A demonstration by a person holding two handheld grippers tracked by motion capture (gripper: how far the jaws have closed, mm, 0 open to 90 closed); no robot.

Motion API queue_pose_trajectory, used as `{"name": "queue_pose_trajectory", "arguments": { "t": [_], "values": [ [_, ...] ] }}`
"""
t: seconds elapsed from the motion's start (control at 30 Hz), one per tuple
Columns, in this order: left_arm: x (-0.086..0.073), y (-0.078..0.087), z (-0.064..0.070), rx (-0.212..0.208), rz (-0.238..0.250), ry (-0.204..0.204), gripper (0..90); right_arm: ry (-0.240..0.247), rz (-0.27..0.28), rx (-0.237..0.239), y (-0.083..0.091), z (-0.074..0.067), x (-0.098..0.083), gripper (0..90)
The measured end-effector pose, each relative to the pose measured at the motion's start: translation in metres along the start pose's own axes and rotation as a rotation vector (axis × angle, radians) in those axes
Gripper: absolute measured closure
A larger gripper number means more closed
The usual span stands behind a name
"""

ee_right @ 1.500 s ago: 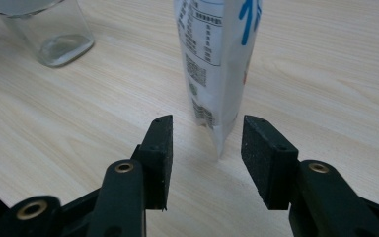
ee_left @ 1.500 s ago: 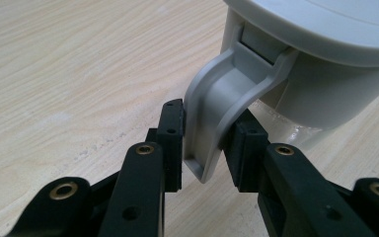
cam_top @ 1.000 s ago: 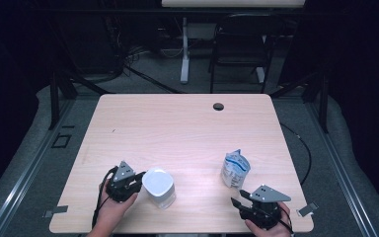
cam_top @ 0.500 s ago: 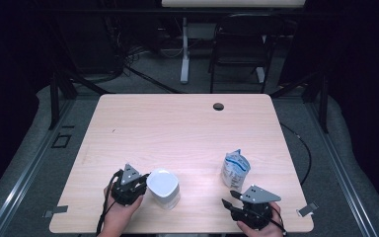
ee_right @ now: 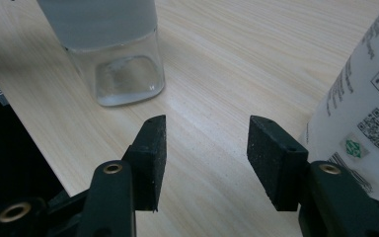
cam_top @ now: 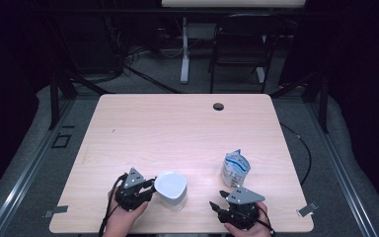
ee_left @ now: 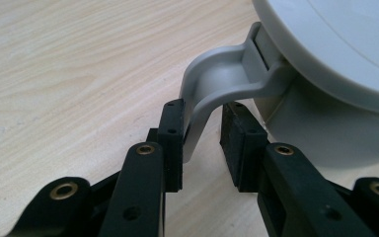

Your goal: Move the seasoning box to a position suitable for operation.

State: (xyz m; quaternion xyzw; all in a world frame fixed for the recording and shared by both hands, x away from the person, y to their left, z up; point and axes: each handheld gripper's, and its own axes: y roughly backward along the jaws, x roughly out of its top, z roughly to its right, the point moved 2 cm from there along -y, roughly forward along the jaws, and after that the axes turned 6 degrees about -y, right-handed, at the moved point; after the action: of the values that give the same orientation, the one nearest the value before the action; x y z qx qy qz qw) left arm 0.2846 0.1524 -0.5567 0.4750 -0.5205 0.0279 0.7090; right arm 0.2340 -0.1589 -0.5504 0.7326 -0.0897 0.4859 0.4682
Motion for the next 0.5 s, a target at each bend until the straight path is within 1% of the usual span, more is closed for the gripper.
{"name": "queue_pose_trajectory", "arguments": {
  "t": [0.07, 0.17, 0.2, 0.23, 0.27, 0.3, 0.33, 0.37, 0.43, 0.47, 0.5],
  "values": [
    [-0.001, 0.002, 0.0, -0.01, -0.004, -0.011, 71.4, 0.003, -0.002, -0.003, -0.001, -0.001, 0.0, 49.4],
    [-0.004, 0.007, 0.001, -0.02, -0.007, -0.011, 71.5, 0.019, -0.019, -0.001, -0.003, -0.004, 0.003, 48.8],
    [-0.005, 0.008, 0.001, -0.032, -0.006, -0.016, 72.5, 0.022, -0.022, 0.0, -0.004, -0.005, 0.004, 48.6],
    [-0.006, 0.01, 0.001, -0.039, -0.01, -0.025, 73.1, 0.026, -0.03, 0.02, -0.004, -0.008, 0.008, 48.2],
    [-0.007, 0.011, 0.002, -0.036, -0.009, -0.027, 73.1, 0.026, -0.03, 0.02, -0.004, -0.008, 0.008, 48.2],
    [-0.008, 0.011, 0.002, -0.045, -0.006, -0.032, 73.1, 0.02, -0.026, 0.044, -0.006, -0.013, 0.012, 47.3],
    [-0.008, 0.013, 0.003, -0.048, -0.01, -0.037, 73.1, 0.02, -0.026, 0.044, -0.006, -0.013, 0.012, 47.3],
    [-0.009, 0.014, 0.003, -0.043, -0.013, -0.044, 73.8, 0.019, -0.03, 0.053, -0.006, -0.016, 0.014, 47.0],
    [-0.01, 0.016, 0.004, -0.059, -0.009, -0.044, 77.7, 0.016, -0.023, 0.065, -0.009, -0.023, 0.018, 46.8],
    [-0.01, 0.016, 0.004, -0.069, -0.005, -0.038, 80.0, 0.015, -0.022, 0.075, -0.011, -0.026, 0.02, 46.8],
    [-0.011, 0.016, 0.005, -0.065, -0.002, -0.047, 80.1, 0.014, -0.022, 0.084, -0.013, -0.029, 0.021, 46.8]
  ]
}}
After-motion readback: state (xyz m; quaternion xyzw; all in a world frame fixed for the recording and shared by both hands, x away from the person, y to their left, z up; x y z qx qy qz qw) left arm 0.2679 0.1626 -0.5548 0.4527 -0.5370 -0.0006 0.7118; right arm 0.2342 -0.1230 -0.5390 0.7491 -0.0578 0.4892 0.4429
